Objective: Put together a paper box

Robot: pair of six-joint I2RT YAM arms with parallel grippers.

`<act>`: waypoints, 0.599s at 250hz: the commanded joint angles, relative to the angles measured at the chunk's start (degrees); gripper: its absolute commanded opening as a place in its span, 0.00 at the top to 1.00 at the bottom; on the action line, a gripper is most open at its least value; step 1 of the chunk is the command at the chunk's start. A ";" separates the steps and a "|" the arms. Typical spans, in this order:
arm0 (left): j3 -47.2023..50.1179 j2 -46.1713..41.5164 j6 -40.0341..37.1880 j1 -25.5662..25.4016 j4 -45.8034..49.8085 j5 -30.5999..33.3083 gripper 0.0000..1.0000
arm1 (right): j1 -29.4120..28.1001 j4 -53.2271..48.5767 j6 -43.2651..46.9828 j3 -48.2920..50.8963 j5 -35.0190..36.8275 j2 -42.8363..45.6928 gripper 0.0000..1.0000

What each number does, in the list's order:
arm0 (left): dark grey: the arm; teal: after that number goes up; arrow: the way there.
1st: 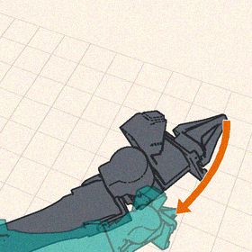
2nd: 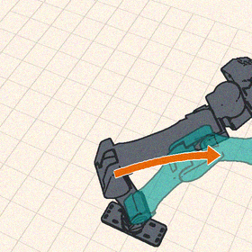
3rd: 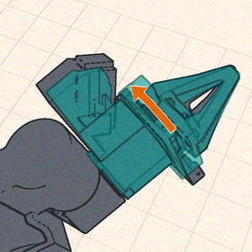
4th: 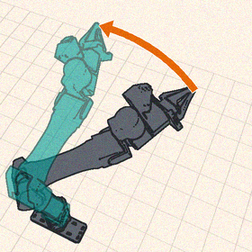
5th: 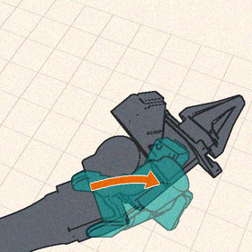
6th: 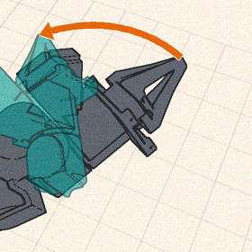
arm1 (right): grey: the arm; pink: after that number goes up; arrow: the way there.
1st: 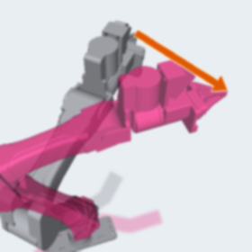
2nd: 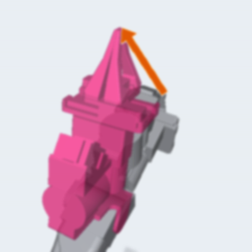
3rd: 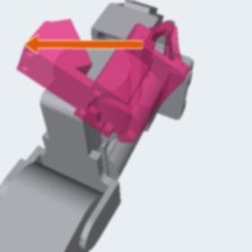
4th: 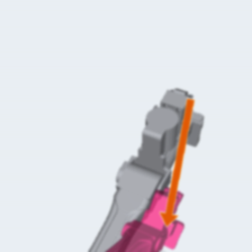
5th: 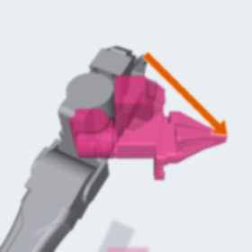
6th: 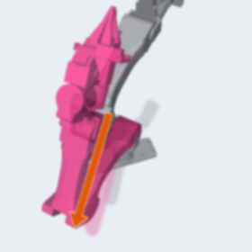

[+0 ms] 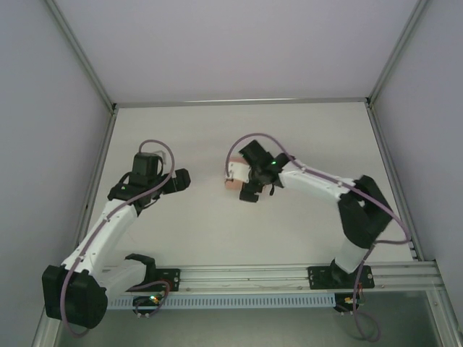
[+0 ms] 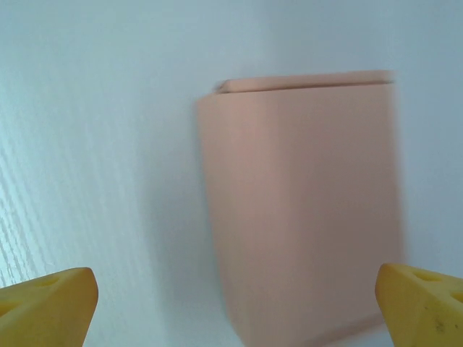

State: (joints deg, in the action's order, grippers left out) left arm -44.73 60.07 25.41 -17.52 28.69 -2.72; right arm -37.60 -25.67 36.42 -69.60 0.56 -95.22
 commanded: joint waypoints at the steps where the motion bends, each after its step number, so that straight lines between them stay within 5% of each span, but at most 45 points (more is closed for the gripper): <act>1: -2.11 1.84 -1.30 0.38 -0.25 1.33 0.00 | 7.05 6.75 -18.23 2.42 -0.23 7.34 0.01; 23: -1.97 2.03 -2.30 0.47 -1.88 3.95 0.00 | 14.69 11.41 -34.83 6.93 3.36 13.57 0.00; 61: 3.41 3.02 -9.18 2.87 -14.99 14.08 0.00 | 31.51 28.06 -47.08 23.27 -9.71 22.80 0.00; 98: 8.18 7.26 -14.15 8.27 -28.23 20.12 0.00 | 36.98 47.49 -44.58 39.42 -4.22 28.49 0.00; 119: 10.48 9.01 -16.74 11.60 -34.43 17.58 0.00 | 37.33 56.17 -41.43 45.63 -1.57 30.59 0.00; 150: 14.85 9.44 -18.80 13.76 -44.42 16.75 0.00 | 37.68 57.24 -38.65 47.45 0.18 28.46 0.00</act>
State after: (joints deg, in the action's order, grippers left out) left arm -33.19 69.78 11.66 -5.08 -0.97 12.53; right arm -0.36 20.03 -4.51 -22.15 -2.11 -66.48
